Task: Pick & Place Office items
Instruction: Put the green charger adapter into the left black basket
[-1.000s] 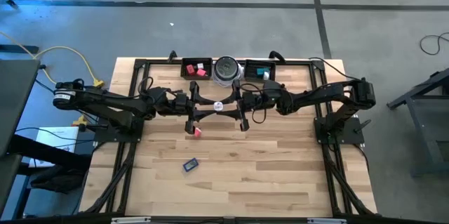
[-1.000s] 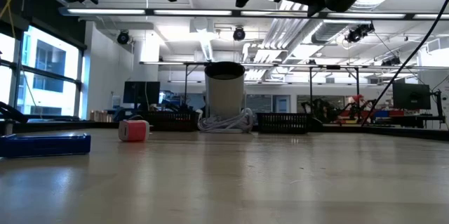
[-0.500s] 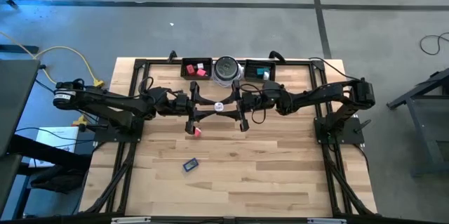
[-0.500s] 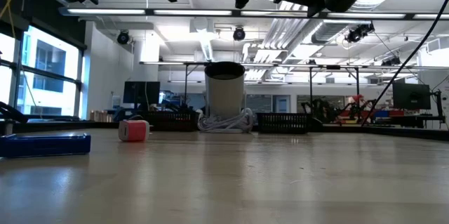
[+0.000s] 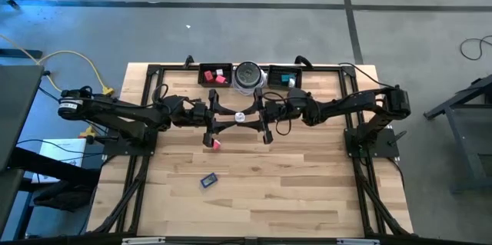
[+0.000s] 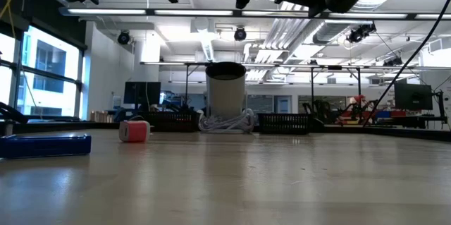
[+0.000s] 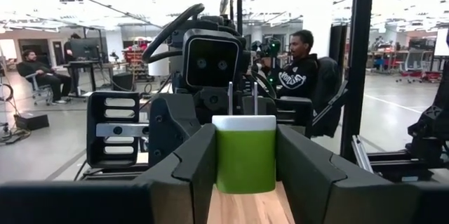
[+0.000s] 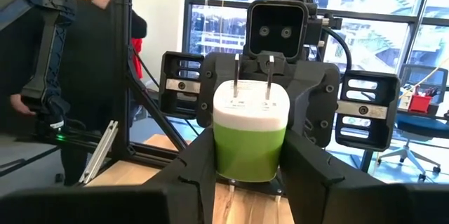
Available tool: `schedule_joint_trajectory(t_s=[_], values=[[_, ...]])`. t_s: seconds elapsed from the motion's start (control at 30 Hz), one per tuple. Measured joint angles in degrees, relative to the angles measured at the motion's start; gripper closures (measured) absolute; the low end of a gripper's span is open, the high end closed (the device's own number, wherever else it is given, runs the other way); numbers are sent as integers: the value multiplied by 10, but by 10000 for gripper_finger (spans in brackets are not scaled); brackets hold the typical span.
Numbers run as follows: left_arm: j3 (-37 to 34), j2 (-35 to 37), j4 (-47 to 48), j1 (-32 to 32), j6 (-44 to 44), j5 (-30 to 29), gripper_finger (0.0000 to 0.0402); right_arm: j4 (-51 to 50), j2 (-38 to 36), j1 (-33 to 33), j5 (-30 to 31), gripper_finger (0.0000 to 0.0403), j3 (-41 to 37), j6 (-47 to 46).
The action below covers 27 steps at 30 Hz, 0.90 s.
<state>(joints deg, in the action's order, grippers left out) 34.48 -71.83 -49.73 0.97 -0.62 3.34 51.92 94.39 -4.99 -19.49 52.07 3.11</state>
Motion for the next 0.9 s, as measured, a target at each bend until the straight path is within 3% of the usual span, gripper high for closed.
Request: schedule_joint_trajectory(t_s=[0.3,0.6,0.9], values=[[0,0,15,0,0,30,262,-2,0,-3,-8,290,0,-3],[2,-1,17,0,-2,8,202,-14,3,-4,14,290,1,-3],[1,-1,17,0,-5,8,200,-11,3,-4,15,290,1,-1]])
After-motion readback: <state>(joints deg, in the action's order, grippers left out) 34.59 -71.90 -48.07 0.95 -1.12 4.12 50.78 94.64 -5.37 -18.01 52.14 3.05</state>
